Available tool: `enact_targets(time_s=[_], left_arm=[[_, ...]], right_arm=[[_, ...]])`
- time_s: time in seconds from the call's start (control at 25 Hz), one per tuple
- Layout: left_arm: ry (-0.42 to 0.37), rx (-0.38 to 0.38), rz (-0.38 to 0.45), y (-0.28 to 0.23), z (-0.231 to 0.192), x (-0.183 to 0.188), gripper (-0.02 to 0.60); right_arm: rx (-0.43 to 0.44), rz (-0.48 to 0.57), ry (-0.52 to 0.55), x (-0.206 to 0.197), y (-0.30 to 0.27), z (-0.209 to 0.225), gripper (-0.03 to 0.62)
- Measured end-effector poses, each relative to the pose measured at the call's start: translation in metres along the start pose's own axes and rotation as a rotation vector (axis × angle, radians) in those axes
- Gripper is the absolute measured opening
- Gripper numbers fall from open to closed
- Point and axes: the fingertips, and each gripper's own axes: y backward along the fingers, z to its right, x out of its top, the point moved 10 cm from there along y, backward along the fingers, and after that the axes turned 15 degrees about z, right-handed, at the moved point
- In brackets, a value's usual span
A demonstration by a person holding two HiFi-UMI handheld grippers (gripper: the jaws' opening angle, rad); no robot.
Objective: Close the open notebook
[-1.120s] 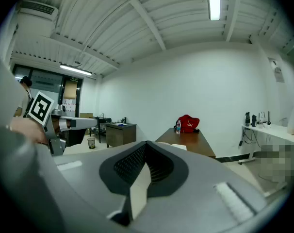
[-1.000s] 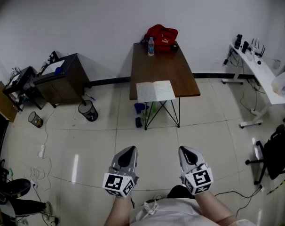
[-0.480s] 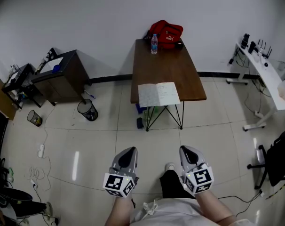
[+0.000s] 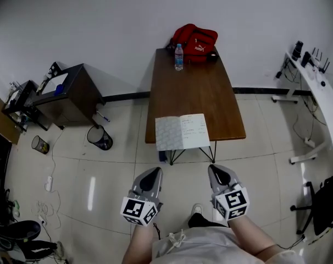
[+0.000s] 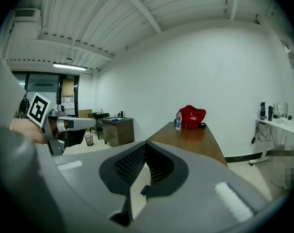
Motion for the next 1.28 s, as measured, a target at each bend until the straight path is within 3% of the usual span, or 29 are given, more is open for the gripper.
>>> enact_targets(time_s=[0.12, 0.32, 0.64, 0.8, 0.84, 1.0, 1.28], left_arm=[[0.004, 0.014, 0.005, -0.037, -0.011, -0.005, 0.006], [0.031, 0.046, -0.058, -0.068, -0.026, -0.024, 0.006], [0.144, 0.127, -0.170, -0.087, -0.076, -0.082, 0.006], [0.150, 0.164, -0.238, -0.095, -0.111, -0.112, 0.008], [0.164, 0.177, -0.263, -0.096, -0.118, -0.122, 0.041], [0.342, 0.222, -0.340, -0.101, -0.153, -0.173, 0.148], [0.503, 0.305, -0.397, -0.113, -0.192, -0.229, 0.196]], right_arm=[[0.029, 0.002, 0.002, 0.002, -0.034, 0.029, 0.006], [0.034, -0.028, -0.012, -0.006, -0.068, 0.060, 0.006], [0.038, -0.120, -0.049, -0.041, -0.113, 0.077, 0.006], [0.057, -0.158, -0.077, -0.060, -0.150, 0.076, 0.006], [0.063, -0.169, -0.083, -0.065, -0.159, 0.074, 0.006], [0.093, -0.211, -0.116, -0.087, -0.190, 0.065, 0.006], [0.119, -0.278, -0.170, -0.123, -0.222, 0.056, 0.006]])
